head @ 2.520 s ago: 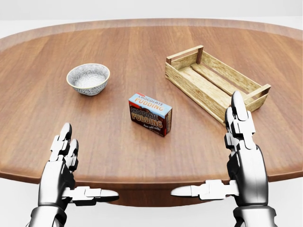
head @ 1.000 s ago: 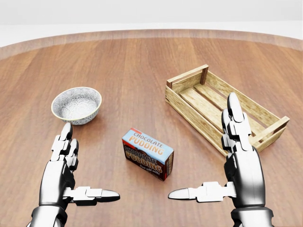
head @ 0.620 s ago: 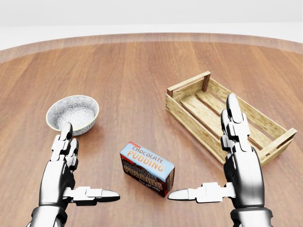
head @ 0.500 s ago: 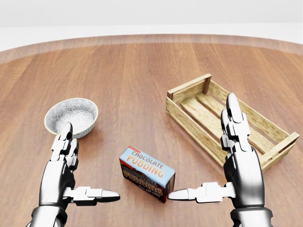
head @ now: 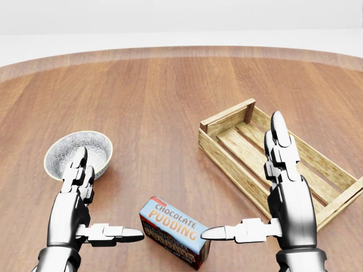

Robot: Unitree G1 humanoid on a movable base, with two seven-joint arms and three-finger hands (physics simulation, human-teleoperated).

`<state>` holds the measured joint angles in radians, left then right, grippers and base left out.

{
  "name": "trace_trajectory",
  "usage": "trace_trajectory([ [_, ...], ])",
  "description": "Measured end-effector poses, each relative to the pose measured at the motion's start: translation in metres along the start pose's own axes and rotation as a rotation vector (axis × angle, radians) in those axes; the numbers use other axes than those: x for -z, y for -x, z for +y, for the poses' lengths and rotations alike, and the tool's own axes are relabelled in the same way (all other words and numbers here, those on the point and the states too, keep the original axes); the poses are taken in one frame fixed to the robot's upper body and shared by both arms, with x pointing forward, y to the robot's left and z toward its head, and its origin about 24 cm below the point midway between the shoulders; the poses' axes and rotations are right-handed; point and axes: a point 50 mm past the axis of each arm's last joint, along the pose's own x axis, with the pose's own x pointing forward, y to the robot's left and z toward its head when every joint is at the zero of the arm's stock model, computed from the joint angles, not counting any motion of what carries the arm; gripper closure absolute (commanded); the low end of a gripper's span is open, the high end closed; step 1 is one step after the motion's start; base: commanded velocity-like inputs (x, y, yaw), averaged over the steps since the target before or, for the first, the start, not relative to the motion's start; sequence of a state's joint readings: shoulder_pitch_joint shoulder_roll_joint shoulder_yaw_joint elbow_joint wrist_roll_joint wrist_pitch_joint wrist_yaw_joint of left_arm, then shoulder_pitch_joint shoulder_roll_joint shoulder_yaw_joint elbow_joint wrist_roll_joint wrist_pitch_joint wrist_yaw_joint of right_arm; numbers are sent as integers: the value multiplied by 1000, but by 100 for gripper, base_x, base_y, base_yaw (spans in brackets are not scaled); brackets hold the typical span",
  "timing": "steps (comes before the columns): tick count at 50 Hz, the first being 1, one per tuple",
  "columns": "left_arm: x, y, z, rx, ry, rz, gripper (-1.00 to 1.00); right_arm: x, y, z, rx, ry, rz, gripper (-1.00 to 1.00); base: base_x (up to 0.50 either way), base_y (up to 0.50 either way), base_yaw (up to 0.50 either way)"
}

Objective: Pick up the chocolate pudding and put it in the tray.

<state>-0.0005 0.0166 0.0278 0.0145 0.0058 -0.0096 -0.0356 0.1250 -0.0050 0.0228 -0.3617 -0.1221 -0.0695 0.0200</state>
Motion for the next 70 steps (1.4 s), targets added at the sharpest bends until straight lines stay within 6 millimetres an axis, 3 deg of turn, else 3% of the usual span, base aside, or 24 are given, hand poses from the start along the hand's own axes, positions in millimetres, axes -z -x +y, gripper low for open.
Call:
trace_trajectory([
  [47, 8, 0, -2, -13, -43, 43, -100, 5, 2, 3, -15, 6, 15, -100, 3, 0, 0],
  [70, 9, 0, -2, -12, -49, 50, -100, 40, 14, 21, -73, 39, 172, -100, 0, 0, 0],
])
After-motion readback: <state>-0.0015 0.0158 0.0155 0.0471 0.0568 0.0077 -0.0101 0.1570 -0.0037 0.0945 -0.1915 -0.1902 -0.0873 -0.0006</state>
